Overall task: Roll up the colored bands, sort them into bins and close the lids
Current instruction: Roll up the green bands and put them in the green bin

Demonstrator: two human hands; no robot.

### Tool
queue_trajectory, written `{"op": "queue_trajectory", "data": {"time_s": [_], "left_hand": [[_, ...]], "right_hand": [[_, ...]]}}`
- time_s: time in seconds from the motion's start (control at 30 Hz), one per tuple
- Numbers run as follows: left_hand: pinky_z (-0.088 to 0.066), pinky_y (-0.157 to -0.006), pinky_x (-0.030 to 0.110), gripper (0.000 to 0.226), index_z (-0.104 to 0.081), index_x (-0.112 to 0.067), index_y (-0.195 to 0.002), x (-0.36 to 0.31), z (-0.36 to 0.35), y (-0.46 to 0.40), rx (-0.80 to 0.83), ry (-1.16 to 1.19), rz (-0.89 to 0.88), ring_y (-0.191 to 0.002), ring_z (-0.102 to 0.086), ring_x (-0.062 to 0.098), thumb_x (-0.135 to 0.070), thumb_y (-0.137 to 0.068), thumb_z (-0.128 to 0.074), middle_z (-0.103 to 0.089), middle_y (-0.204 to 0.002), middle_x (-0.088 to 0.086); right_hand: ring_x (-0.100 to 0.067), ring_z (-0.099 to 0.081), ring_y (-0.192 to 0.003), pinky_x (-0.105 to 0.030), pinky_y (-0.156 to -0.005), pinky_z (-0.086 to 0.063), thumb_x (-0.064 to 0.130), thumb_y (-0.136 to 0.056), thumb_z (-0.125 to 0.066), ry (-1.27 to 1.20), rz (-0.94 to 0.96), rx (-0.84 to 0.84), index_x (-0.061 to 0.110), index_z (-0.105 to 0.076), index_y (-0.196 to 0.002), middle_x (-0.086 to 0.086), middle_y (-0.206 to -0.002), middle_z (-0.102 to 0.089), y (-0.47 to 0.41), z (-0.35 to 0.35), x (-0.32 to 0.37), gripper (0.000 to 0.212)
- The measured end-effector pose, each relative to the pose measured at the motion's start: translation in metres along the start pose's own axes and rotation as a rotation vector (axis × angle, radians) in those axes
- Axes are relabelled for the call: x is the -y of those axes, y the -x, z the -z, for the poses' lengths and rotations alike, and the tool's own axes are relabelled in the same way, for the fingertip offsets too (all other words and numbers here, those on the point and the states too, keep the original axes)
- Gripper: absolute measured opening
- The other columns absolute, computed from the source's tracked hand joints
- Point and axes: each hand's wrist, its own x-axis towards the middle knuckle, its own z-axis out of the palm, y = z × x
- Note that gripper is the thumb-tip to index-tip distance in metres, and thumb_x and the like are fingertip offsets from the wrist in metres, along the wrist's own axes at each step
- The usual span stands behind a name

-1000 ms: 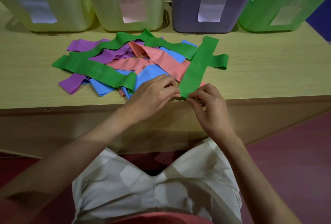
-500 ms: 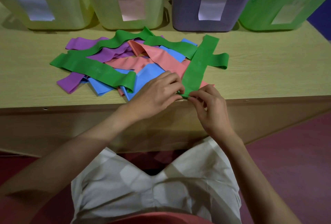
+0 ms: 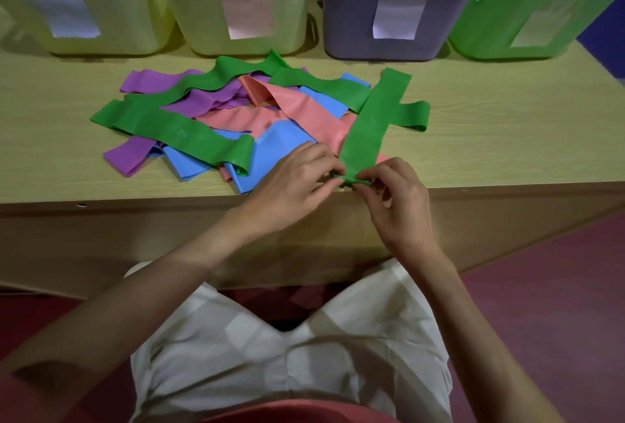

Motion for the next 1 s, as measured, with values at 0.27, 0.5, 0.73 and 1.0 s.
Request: {"op": "queue_trajectory", "data": {"time_s": [0.27,0.5,0.73,1.0], "left_hand": [[-0.039,-0.074,0.029,0.011,-0.063,0.001,-0.094,-0.002,0.001,-0.003,-0.141,-0.123,-0.081,-0.084,-0.049,0.022,-0.007,-0.087,-0.067,-0.061,-0.089,0.011],[-0.04,-0.074,0.029,0.011,-0.065,0.001,-0.095,-0.01,-0.002,-0.006,-0.177,-0.145,-0.004,-0.086,-0.051,0.023,-0.007,-0.087,-0.066,-0.058,-0.092,0.013],[-0.036,-0.073,0.021,0.017,-0.063,0.002,-0.096,-0.015,0.001,-0.011,-0.134,-0.101,0.072,-0.084,-0.053,0.021,-0.015,-0.091,-0.06,-0.056,-0.095,0.012],[-0.043,-0.075,0.027,0.028,-0.064,-0.004,-0.11,-0.021,0.012,-0.024,-0.125,-0.046,0.028,-0.084,-0.053,0.016,-0.018,-0.086,-0.069,-0.061,-0.094,0.007]], "right_hand": [[-0.017,-0.053,-0.076,-0.023,-0.069,-0.041,0.013,-0.089,-0.064,0.009,0.009,-0.002,0.004,-0.071,-0.093,-0.009,-0.089,-0.058,-0.002,0.003,0.003,0.012],[-0.02,-0.055,-0.071,-0.031,-0.067,-0.046,0.012,-0.089,-0.064,-0.023,0.032,-0.051,0.002,-0.068,-0.104,-0.009,-0.084,-0.058,-0.005,0.006,0.007,0.019],[-0.025,-0.056,-0.072,-0.031,-0.066,-0.048,0.007,-0.084,-0.067,-0.001,0.046,-0.048,0.003,-0.066,-0.092,-0.009,-0.083,-0.057,-0.012,0.012,0.005,0.01],[-0.026,-0.056,-0.076,-0.034,-0.068,-0.044,0.012,-0.088,-0.062,0.026,0.03,-0.03,0.002,-0.07,-0.093,-0.008,-0.084,-0.056,-0.024,0.028,0.005,0.013]]}}
